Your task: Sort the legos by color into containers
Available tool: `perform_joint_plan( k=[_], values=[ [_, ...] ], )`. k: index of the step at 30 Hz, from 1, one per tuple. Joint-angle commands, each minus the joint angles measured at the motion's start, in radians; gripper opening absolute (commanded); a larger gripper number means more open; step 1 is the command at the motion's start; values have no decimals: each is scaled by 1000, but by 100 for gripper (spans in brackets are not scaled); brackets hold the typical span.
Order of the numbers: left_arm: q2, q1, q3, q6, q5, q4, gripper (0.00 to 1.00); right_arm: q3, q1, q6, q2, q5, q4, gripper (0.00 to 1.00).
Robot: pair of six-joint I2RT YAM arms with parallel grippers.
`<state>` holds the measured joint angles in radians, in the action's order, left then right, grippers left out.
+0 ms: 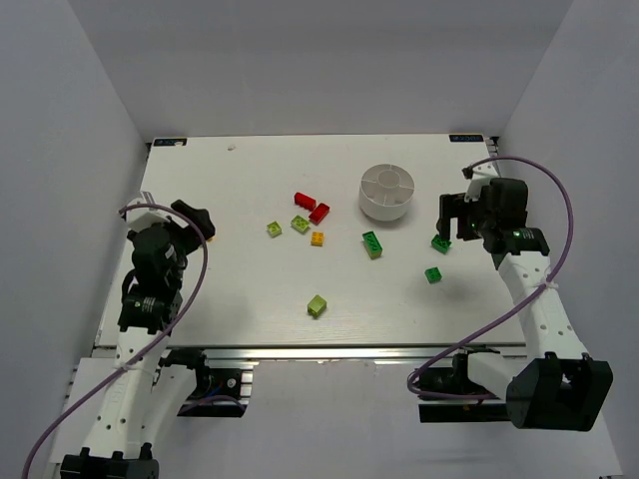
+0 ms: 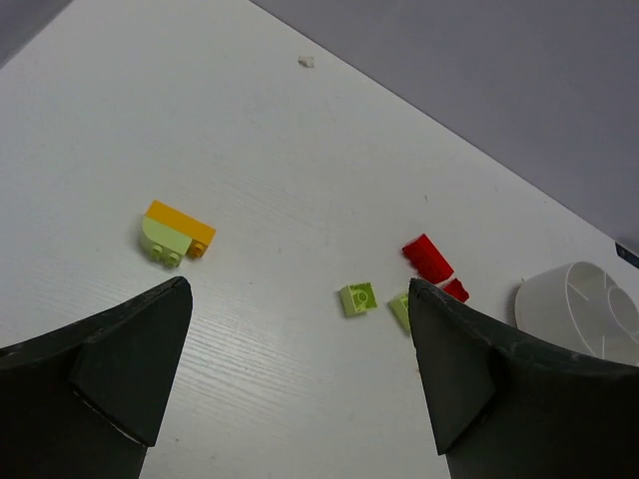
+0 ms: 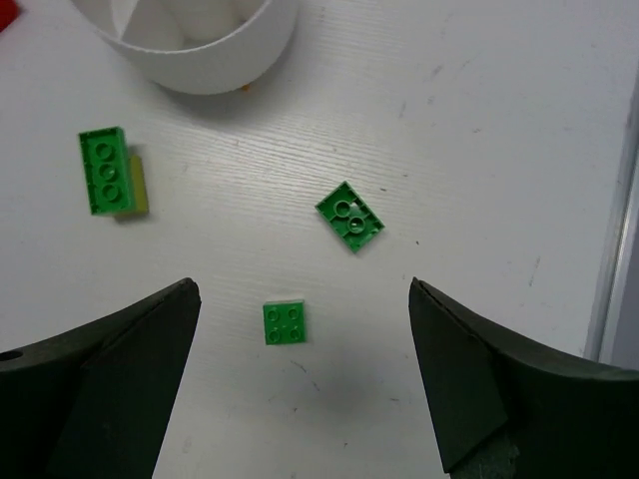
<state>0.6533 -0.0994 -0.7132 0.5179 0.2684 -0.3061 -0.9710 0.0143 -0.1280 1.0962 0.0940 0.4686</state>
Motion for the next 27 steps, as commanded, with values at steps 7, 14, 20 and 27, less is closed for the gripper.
perform_joint_plan(
  k=[7, 14, 20, 27],
  values=[
    [-32, 0, 14, 10, -120, -33, 97, 67, 22, -832, -145, 696, 255, 90],
    [-46, 0, 15, 27, -139, -54, 68, 152, 42, -799, -180, 857, 216, 86],
    [-20, 0, 20, 33, -207, -50, 5, 163, 70, -479, -115, 704, 91, 4],
    [12, 0, 55, 82, -302, 4, 76, 144, 81, -346, -41, 527, 61, 72]
  ],
)
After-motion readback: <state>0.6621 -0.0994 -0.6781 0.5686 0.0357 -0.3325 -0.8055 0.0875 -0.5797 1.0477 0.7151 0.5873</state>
